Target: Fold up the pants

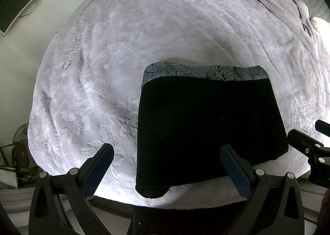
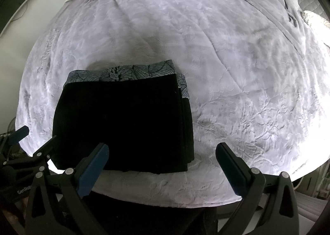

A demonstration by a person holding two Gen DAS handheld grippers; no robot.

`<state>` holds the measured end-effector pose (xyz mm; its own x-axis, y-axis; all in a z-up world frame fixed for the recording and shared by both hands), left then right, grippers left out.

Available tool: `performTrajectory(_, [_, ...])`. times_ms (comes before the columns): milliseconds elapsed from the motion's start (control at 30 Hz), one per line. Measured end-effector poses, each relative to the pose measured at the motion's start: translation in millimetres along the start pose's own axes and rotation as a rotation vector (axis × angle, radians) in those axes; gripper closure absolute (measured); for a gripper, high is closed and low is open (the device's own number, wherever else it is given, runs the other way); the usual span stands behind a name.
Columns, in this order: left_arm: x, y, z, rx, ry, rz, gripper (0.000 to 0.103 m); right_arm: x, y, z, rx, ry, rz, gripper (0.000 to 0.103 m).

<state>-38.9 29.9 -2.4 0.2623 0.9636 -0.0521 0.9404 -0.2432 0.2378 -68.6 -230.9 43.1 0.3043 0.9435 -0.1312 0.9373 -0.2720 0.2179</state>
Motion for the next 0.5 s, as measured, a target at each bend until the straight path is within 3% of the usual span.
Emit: performTrajectory(500, [-0.2,-0.7,-0.5,0.000,-0.001,0.002,0.000,3.4,1.6,-0.8,0.000,0.002,-0.026,0.000])
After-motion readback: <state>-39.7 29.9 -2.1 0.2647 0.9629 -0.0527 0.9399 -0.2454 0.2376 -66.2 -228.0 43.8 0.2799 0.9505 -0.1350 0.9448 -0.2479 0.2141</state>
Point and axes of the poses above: each gripper's, at about its wrist camera, not at the fingertips, and z roughly the way its jaws point, x to its left, y to its top, the point moved 6 cm from there along z, roughly the way its jaws point, and after that the axes turned 8 degrees about -y, right-handed, at the moved point
